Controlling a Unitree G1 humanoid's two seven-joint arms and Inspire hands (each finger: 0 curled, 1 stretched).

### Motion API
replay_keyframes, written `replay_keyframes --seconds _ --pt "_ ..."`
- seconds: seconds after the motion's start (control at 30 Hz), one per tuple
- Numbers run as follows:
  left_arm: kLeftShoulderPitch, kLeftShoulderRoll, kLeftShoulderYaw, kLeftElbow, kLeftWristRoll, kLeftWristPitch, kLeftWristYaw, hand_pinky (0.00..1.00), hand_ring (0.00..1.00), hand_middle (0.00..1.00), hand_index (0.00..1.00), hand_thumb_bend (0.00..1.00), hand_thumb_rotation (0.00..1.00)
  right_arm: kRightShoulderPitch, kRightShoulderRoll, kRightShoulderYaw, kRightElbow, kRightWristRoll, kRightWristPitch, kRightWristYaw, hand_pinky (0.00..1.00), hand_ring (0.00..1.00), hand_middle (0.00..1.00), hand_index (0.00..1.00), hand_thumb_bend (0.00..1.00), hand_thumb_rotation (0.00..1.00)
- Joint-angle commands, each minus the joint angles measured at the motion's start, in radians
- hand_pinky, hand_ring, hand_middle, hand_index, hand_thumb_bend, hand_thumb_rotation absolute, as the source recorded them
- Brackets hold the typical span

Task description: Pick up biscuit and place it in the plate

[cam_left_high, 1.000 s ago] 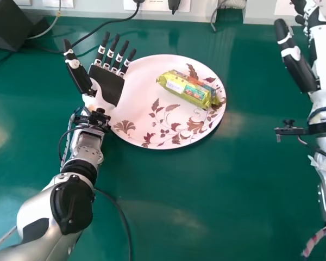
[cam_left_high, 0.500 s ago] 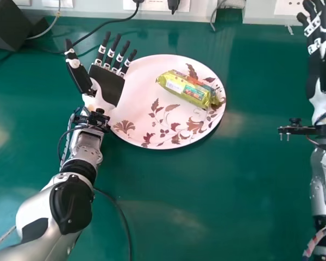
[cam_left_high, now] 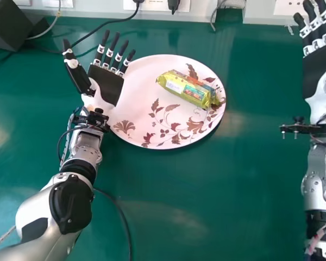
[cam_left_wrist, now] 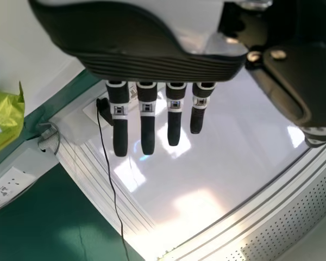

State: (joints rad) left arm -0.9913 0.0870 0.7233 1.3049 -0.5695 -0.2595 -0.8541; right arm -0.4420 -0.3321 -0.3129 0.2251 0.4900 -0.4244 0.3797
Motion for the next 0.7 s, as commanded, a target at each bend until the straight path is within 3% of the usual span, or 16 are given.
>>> replay_keyframes --seconds 0.0,0.4,0.67 --pt "0.03 -0.003 0.005 0.015 -0.005 -0.003 0.005 0.65 0.77 0.88 0.97 0.99 0.9 -0.011 0.014 -0.018 0.011 0.027 0.007 0.023 1.0 1.0 1.0 1.0 0.71 0.96" --pt "0.03 -0.003 0.003 0.015 -0.003 -0.008 0.022 0.62 0.76 0.88 0.97 1.0 0.92 -0.043 0.041 -0.067 0.053 0.16 0.079 0.128 1.0 1.0 1.0 1.0 0.71 0.95" --pt "0.028 -0.006 0.0 0.015 0.001 -0.016 0.034 0.61 0.74 0.91 1.0 1.0 0.94 -0.087 0.048 -0.11 0.145 0.252 0.176 0.22 1.0 1.0 1.0 1.0 0.71 0.97"
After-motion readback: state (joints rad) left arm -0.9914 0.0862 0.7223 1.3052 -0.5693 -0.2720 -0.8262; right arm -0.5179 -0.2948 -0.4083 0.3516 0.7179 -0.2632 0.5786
